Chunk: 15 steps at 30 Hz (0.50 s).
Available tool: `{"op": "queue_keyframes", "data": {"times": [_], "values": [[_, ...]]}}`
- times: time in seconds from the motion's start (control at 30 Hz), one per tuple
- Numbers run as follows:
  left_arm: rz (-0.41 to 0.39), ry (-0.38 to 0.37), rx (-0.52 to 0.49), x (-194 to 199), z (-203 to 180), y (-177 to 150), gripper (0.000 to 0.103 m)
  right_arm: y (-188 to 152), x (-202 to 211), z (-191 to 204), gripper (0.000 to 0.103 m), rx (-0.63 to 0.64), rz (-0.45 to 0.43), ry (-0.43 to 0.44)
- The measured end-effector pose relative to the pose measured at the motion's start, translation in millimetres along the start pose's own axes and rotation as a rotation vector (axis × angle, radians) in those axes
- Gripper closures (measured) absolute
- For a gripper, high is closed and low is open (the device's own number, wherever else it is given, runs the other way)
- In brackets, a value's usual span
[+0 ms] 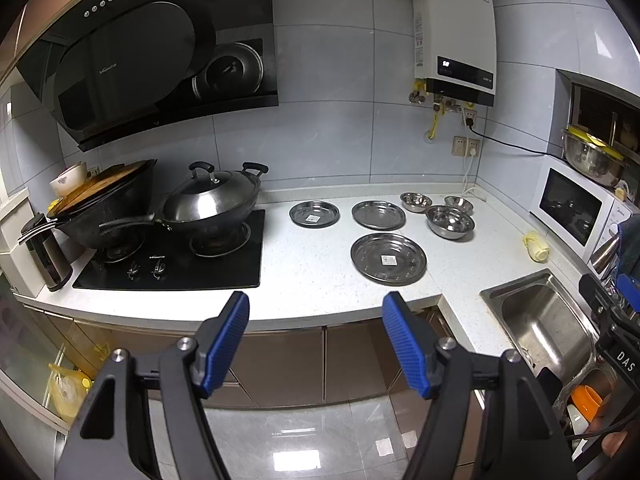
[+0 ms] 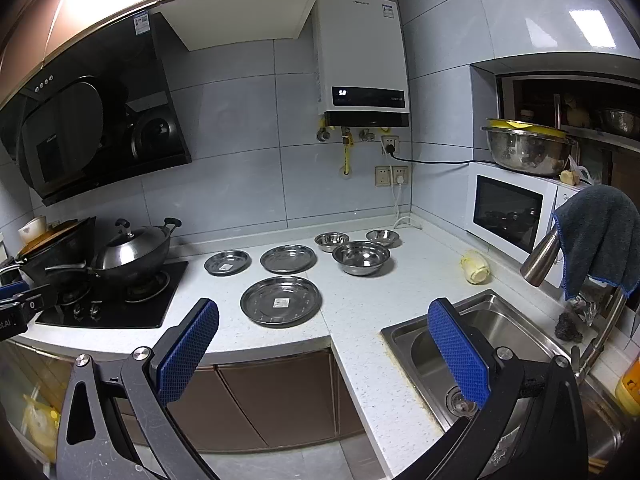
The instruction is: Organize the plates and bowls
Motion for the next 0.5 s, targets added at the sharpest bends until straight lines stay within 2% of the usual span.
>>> {"op": "queue_keyframes", "data": {"times": [0.5], "values": [[0.016,0.001,0.014,0.6,7.4,-3.3,0.035,-3.0,-2.1,2.7,0.001,-0.002,0.014,0.008]]}}
Point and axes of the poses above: each gripper's, at about its wrist camera, not at the fingertips, and x roughly against the way its jaws point, z to its left, y to its top, the point moved 3 cm from there along -x, roughly the way its jaws point, and after that the axes turned 7 degrees about -y, right-handed, at the moved point
